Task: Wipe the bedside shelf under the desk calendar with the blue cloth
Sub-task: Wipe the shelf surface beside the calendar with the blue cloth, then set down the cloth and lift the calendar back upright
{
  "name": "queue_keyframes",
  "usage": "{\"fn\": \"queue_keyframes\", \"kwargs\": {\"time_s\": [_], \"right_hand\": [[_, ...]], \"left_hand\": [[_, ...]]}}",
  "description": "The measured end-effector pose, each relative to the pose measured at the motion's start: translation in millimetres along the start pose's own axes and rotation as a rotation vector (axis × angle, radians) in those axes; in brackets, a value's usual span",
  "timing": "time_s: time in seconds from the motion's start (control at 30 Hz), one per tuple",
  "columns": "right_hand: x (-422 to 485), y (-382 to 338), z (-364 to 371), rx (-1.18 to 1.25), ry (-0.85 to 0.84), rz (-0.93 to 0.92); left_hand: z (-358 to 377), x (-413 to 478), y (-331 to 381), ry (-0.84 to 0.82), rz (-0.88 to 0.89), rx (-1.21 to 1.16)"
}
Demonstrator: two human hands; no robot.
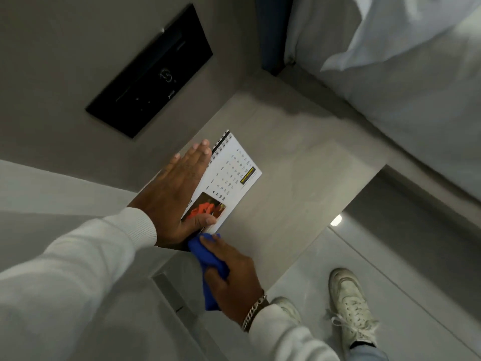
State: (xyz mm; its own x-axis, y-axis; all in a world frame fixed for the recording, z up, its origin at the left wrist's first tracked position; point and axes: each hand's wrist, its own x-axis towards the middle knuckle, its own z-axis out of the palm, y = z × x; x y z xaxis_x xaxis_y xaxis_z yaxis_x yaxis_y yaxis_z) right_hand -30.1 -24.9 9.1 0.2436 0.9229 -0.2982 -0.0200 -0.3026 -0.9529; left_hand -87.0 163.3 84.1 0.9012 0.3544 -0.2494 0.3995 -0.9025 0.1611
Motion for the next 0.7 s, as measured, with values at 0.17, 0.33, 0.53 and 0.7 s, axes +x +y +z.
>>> {"fn": "queue_keyframes", "kwargs": {"time_s": [0.17,0.33,0.53,0.7], "right_hand": [[14.0,-23.8,-90.1,-0.222,0.04,0.032],[56.3,-47.9,-177.2,-0.788,0.008,-0.089],[92.8,-25.3,-208.0,-1.287,-0.075,-0.08],[83.5,14.7,-195.6,-1.431,-0.104,-0.053]], "left_hand": [[-10.9,-4.6,8.6,0.107,-0.093,0.069],[-12.9,-20.4,24.6,0.549,-0.327,-0.101],[23.2,-43.5,54.9,0.819,-0.65,-0.273],[67.5,-55.9,83.9,1.026,-0.967,-0.523]]}}
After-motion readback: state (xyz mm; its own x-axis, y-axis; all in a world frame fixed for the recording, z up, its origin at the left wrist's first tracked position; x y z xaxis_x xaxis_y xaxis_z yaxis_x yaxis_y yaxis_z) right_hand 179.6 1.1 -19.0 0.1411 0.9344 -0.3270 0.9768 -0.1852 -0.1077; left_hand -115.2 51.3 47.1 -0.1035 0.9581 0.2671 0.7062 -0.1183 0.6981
